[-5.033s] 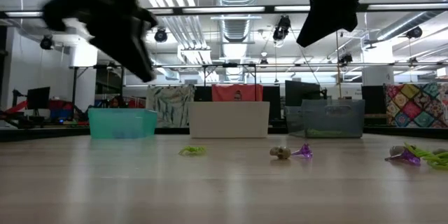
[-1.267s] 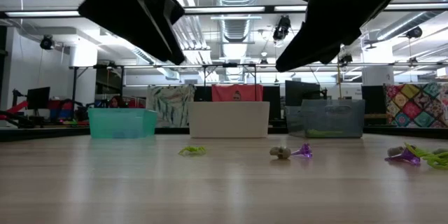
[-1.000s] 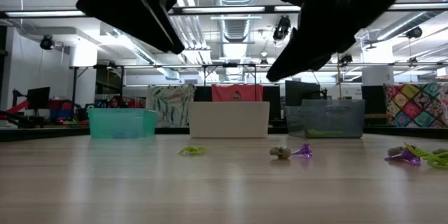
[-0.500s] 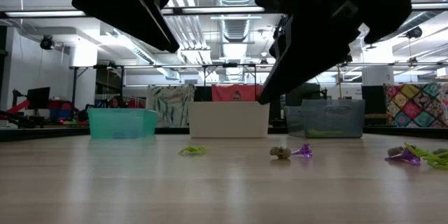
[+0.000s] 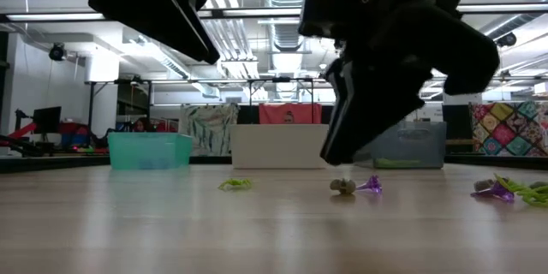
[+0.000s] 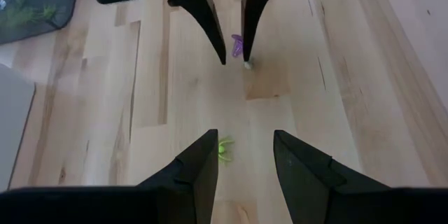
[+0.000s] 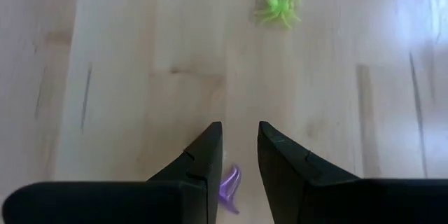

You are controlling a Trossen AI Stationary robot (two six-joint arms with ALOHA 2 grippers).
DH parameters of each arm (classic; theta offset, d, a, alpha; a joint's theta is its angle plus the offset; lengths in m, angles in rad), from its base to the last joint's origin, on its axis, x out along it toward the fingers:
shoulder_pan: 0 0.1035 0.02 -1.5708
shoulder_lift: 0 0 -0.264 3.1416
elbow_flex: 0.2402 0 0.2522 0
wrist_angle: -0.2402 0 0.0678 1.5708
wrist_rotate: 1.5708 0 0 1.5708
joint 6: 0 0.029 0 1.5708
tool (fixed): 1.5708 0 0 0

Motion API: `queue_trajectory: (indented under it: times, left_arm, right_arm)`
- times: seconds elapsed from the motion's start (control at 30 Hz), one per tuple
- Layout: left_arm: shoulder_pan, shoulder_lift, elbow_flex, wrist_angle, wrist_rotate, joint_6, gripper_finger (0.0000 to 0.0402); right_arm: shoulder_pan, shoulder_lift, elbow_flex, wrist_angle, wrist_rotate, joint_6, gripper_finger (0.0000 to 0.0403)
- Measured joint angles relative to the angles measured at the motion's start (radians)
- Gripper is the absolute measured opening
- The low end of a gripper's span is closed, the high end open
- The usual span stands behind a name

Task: Sort Halloween decoration
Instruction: Put the white skull toy into the white bin

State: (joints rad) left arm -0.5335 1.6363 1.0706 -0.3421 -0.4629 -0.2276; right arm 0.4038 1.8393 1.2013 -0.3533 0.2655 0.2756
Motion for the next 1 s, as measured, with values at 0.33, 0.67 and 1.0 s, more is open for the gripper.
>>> queue_trajectory:
  times: [0.33, 0.67, 1.0]
  left_arm:
    - [0.000, 0.000, 0.000, 0.002, 0.000, 0.000, 0.0121]
    - [0.000, 0.000, 0.000, 0.003, 0.000, 0.001, 0.0121]
    - [0.000, 0.000, 0.000, 0.004, -0.002, 0.001, 0.0121]
  right_arm:
    - [-0.001, -0.003, 0.019, -0.003, 0.015, -0.004, 0.0082]
    - [0.000, -0.003, 0.019, -0.008, -0.055, -0.030, 0.0069]
    - [-0.003, -0.004, 0.019, -0.009, -0.081, 0.015, 0.0037]
